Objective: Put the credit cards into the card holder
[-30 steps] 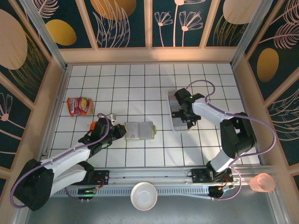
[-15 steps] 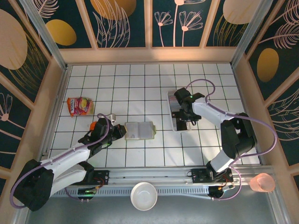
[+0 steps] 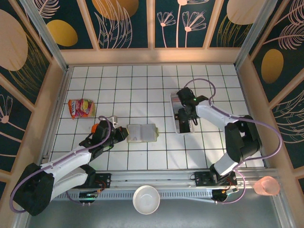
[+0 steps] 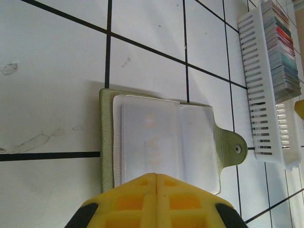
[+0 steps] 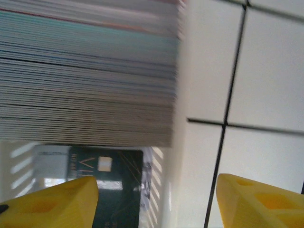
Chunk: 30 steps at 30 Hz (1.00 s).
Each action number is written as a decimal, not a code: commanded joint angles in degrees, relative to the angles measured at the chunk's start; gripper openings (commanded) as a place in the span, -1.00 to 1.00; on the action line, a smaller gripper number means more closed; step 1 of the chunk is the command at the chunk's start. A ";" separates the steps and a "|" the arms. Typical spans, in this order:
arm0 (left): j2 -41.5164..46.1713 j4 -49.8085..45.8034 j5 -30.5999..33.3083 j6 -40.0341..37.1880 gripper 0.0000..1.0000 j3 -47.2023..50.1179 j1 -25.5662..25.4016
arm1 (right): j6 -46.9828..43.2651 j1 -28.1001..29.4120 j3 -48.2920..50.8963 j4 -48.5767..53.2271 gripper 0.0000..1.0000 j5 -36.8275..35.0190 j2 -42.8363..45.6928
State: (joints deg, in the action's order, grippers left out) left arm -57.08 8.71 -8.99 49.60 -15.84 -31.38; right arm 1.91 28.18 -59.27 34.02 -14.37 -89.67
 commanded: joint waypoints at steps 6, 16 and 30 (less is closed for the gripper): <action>3.95 -1.94 2.90 -1.90 -1.00 -0.71 0.37 | -53.40 0.01 14.50 -21.24 0.85 12.93 18.29; 5.14 -1.81 2.75 -2.65 -1.00 0.23 0.40 | -81.27 -6.51 19.33 -27.30 0.87 18.63 16.12; 4.01 -1.24 0.72 -2.01 -1.00 0.72 0.35 | -84.84 -4.61 16.47 -34.05 0.65 14.76 6.57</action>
State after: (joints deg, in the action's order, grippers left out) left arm -52.62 7.40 -7.11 48.05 -15.68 -31.38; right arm -80.51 23.05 -40.73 2.94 1.54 -81.82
